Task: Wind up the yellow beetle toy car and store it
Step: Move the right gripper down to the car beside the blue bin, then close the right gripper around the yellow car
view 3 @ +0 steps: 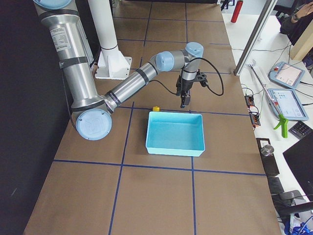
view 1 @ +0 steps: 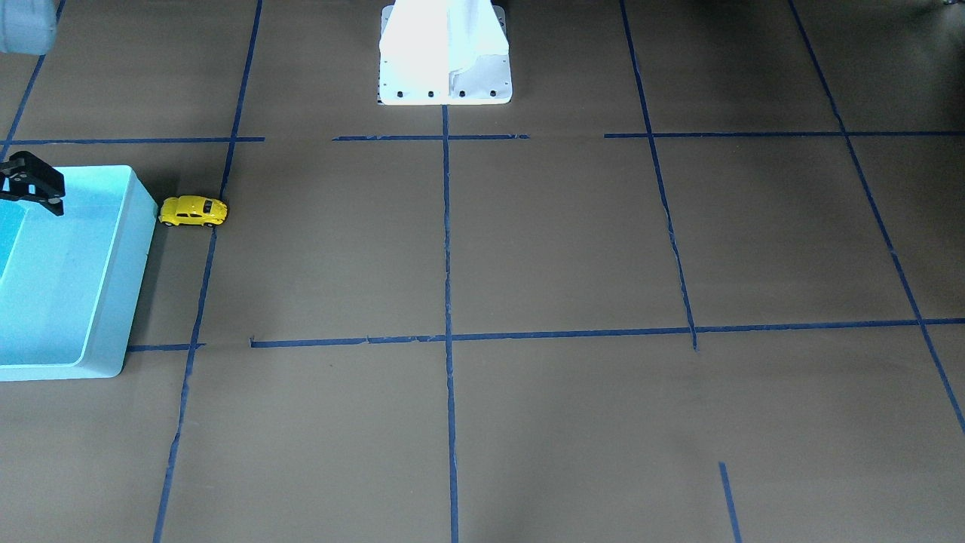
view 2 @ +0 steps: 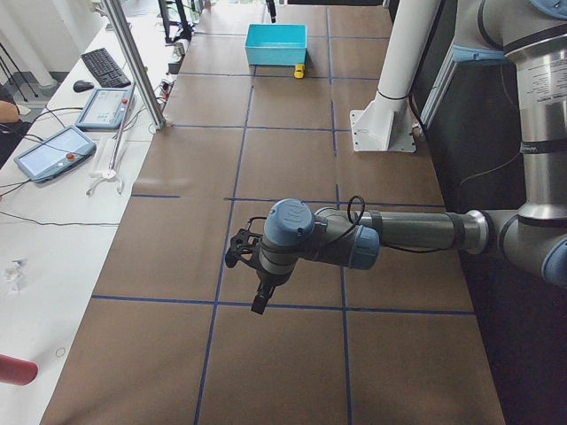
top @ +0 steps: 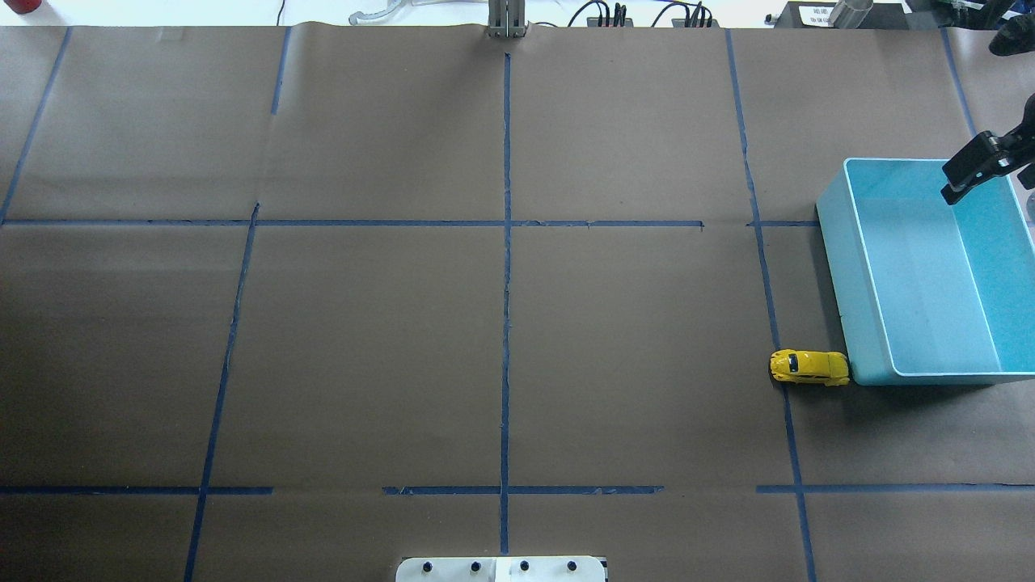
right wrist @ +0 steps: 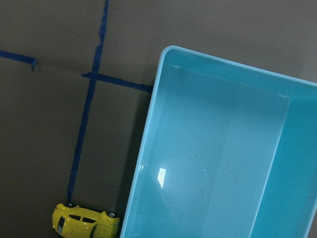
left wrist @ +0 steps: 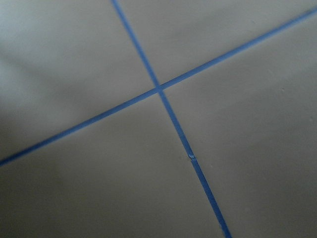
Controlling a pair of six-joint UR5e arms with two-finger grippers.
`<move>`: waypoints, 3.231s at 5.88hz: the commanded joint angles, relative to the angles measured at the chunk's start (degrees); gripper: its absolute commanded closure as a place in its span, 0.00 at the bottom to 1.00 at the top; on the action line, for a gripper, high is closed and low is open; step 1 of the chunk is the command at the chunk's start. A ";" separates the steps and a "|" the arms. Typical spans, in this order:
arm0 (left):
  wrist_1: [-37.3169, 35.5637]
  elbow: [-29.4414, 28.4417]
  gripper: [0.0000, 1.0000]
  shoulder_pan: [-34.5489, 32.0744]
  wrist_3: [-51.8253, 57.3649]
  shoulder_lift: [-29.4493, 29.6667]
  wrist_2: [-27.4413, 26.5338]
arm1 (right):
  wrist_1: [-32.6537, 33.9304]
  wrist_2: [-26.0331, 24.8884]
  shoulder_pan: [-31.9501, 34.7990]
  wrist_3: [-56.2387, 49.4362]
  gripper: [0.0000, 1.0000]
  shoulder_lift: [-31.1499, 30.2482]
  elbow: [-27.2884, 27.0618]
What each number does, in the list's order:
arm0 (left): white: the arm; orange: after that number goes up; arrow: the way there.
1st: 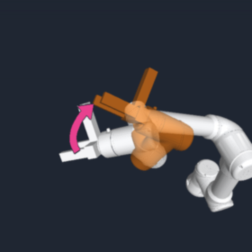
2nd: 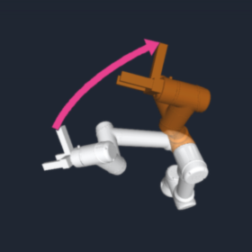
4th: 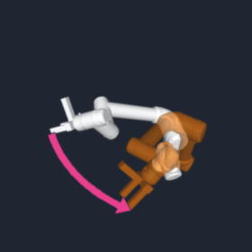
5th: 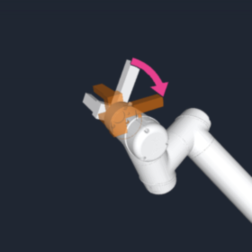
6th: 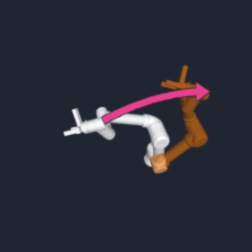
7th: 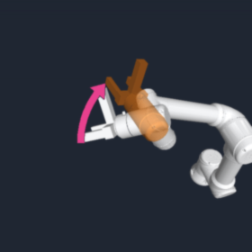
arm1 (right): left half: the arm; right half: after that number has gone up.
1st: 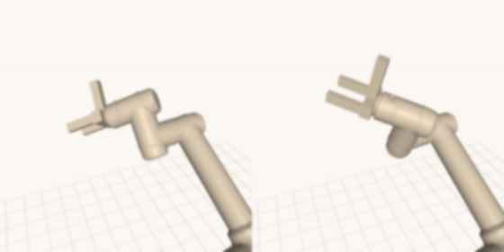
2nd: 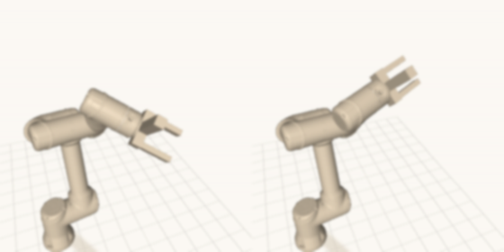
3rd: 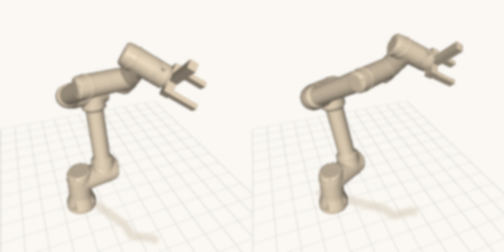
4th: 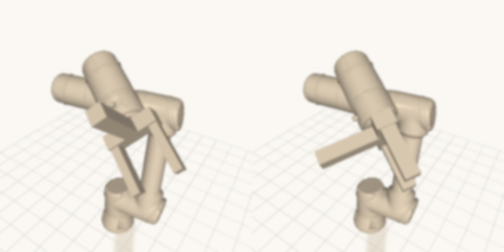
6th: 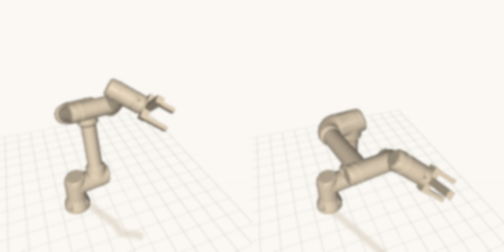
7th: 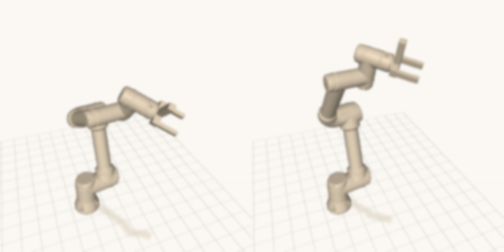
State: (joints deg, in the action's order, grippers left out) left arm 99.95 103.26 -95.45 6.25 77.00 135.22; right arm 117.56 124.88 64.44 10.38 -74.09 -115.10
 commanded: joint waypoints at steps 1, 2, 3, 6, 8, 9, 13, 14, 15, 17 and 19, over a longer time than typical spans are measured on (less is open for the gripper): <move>-0.37 -1.64 0.00 -0.53 -11.68 0.34 1.96 | -0.14 -1.92 -5.35 -9.00 0.00 0.61 -5.56; -1.59 -4.00 0.00 -0.44 -14.83 2.09 5.37 | -1.45 -0.87 -7.64 -15.59 0.00 0.88 -5.84; -1.60 -4.64 0.00 -0.35 -15.12 3.84 4.88 | -5.29 -0.95 -10.70 -17.57 0.00 0.10 -7.14; -1.43 -4.47 0.00 0.09 -15.04 3.42 4.53 | -13.55 -1.04 -16.08 -30.24 0.00 -3.49 -6.45; -1.43 -4.29 0.00 0.09 -15.21 2.63 4.53 | -38.50 -1.56 -20.47 -29.73 0.00 -19.16 -5.76; -1.60 -5.42 0.00 0.09 -15.56 3.15 5.14 | -39.51 -1.91 -22.32 -29.81 0.00 -20.20 -5.32; 0.14 -8.61 0.00 0.09 -15.12 3.60 4.71 | -40.57 -8.68 -26.81 -30.69 0.00 -18.91 0.38; -0.37 -8.34 0.00 0.09 -15.21 3.25 5.22 | -40.57 -10.25 -27.34 -30.69 0.00 -17.85 1.18; -0.20 -7.90 0.00 0.09 -15.21 3.33 5.23 | -40.66 -10.61 -27.87 -30.69 0.00 -17.23 2.32; -0.46 -7.02 0.00 0.87 -15.12 3.69 4.97 | -41.98 -11.67 -28.14 -30.86 0.00 -17.14 3.91; -0.64 -6.93 0.00 1.40 -15.04 3.42 5.14 | -41.89 -12.64 -29.36 -30.78 0.00 -16.96 5.06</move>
State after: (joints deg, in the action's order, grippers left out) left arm 99.44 96.26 -94.35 -8.85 80.51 140.29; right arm 75.63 112.56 35.65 -20.41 -91.11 -110.47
